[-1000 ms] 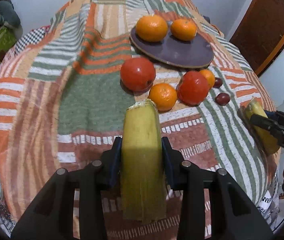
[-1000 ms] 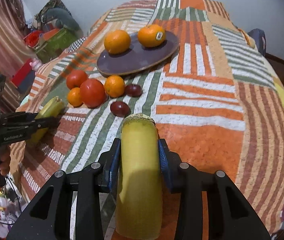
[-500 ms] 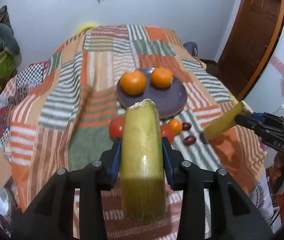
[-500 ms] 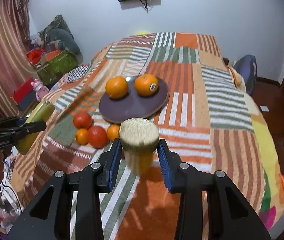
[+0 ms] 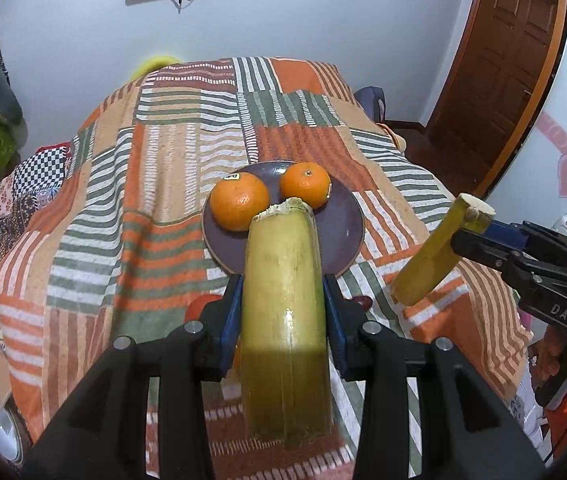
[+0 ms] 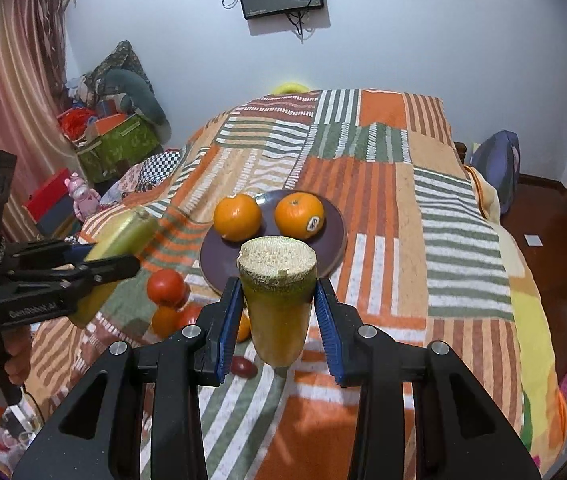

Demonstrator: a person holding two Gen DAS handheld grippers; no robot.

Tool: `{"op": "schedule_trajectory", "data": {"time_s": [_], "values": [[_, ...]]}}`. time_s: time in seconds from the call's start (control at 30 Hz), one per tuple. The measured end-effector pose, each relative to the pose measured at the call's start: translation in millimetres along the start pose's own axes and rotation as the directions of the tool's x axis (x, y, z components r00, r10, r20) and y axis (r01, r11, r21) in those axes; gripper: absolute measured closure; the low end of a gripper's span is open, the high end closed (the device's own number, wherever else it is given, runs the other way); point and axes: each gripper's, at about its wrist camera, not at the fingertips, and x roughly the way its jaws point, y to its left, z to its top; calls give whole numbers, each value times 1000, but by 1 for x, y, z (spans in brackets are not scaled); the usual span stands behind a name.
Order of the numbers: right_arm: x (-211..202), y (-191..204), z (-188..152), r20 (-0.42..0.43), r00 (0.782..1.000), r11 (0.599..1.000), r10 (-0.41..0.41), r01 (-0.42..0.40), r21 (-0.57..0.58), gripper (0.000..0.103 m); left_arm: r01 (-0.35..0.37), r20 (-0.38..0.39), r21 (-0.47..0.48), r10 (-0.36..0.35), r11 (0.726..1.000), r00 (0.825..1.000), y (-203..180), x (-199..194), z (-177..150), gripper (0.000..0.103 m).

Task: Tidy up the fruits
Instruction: 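Lift both corn cobs and lower them onto the plate beside the oranges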

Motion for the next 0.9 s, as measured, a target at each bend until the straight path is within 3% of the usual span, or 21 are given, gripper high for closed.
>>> {"op": "schedule_trajectory", "data": {"time_s": [0.57, 0.9], "values": [[63, 2, 28, -33, 997, 997, 72, -72, 18, 69, 25, -60, 6, -24, 1000, 998, 0, 81, 43, 65], [85, -9, 33, -60, 992, 992, 113, -109, 56, 69, -17, -100, 22, 19, 1000, 995, 2, 125, 53, 65]]}}
